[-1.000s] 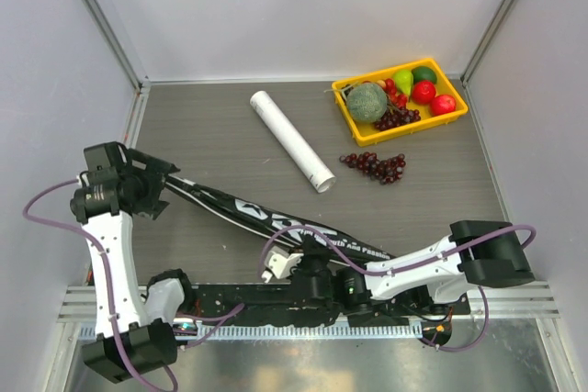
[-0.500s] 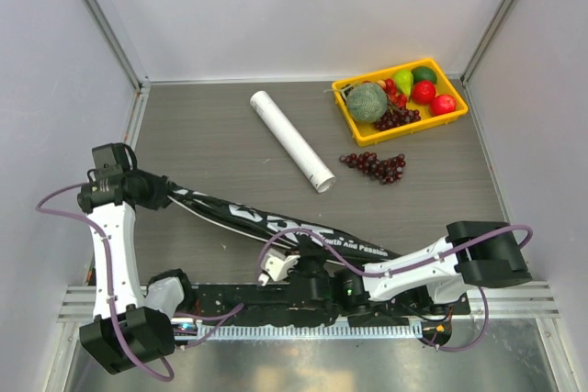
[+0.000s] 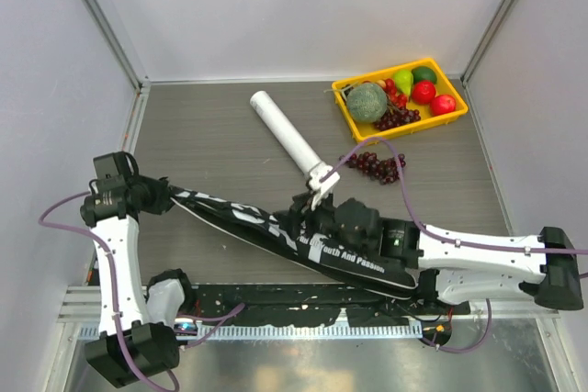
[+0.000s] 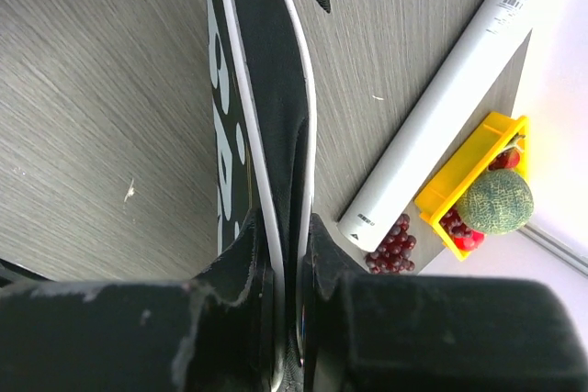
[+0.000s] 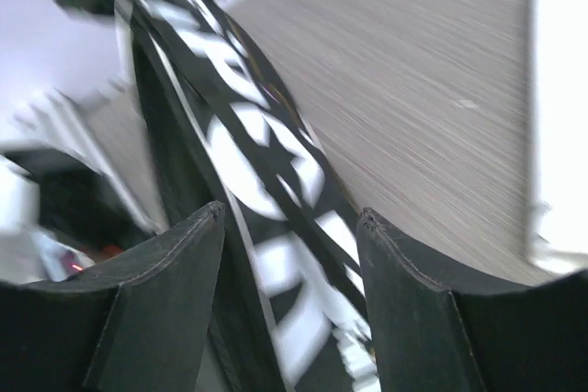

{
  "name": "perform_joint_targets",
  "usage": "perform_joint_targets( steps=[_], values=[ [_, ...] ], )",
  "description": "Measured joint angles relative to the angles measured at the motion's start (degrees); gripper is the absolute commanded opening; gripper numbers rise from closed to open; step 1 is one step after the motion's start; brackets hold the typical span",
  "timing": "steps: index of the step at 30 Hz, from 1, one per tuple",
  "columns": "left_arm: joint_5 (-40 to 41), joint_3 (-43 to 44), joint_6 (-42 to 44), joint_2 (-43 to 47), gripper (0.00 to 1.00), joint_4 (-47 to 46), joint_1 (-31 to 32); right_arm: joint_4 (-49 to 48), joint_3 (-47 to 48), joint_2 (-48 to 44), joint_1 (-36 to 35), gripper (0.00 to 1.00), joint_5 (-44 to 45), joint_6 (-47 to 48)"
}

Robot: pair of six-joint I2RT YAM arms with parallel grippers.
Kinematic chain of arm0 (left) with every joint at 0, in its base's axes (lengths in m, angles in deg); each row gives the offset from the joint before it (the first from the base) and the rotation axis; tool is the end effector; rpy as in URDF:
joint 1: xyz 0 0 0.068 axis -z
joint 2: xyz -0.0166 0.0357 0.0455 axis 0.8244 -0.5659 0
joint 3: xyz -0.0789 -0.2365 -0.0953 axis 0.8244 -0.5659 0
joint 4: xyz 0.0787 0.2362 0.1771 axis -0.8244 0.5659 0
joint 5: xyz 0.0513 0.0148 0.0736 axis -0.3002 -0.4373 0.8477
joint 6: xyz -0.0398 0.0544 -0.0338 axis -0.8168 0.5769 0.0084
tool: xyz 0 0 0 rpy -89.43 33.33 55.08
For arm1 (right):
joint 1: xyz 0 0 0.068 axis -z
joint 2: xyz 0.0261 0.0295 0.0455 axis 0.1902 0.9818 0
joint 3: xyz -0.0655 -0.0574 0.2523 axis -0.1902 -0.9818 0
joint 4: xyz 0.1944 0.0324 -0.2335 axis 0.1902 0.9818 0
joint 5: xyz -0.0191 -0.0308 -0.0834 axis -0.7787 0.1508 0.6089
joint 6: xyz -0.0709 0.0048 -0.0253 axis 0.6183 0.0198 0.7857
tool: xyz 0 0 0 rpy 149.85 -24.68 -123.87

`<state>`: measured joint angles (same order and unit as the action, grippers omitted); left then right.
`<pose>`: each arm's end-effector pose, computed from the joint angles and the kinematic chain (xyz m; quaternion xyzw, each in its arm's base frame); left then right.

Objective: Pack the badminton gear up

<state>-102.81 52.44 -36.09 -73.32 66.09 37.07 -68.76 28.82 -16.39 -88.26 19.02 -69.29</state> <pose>0.2179 0.0568 0.2848 -0.5757 0.7524 -0.2140 0.2379 0.0986 0.3063 0.2765 -0.2934 0.7200 0.2911 0.5575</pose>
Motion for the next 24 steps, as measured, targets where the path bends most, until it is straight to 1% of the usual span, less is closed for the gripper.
perform_joint_targets(
  steps=[2,4,7,10,15,18,24],
  values=[
    [-0.02,-0.9,-0.55,1.27,0.0,-0.2,0.11,-1.38,3.82,0.59,2.95,0.62,-5.03,-6.45],
    [-0.02,-1.31,-0.87,2.14,0.0,-0.46,0.37,-2.05,8.87,3.61,3.69,0.62,-8.68,-10.84],
    [-0.07,-2.27,-1.51,3.34,0.0,-1.22,0.83,-3.02,16.81,10.54,3.87,0.63,-13.55,-16.24],
    [-0.68,-3.91,-1.97,4.5,0.0,-2.51,0.87,-4.37,21.49,17.27,4.28,0.61,-18.01,-20.22],
    [-1.33,-5.2,-1.86,5.14,0.0,-3.8,0.87,-5.27,25.4,27.41,5.42,0.59,-25.24,-23.76],
    [-1.55,-5.29,-1.64,4.98,0.0,-4.11,0.87,-4.74,27.71,32.33,5.77,0.58,-27.82,-24.81],
    [-1.22,-5.22,-0.28,4.96,0.0,-4.07,0.87,-4.76,29.03,35.58,6.58,0.55,-31.47,-25.81]
  ],
)
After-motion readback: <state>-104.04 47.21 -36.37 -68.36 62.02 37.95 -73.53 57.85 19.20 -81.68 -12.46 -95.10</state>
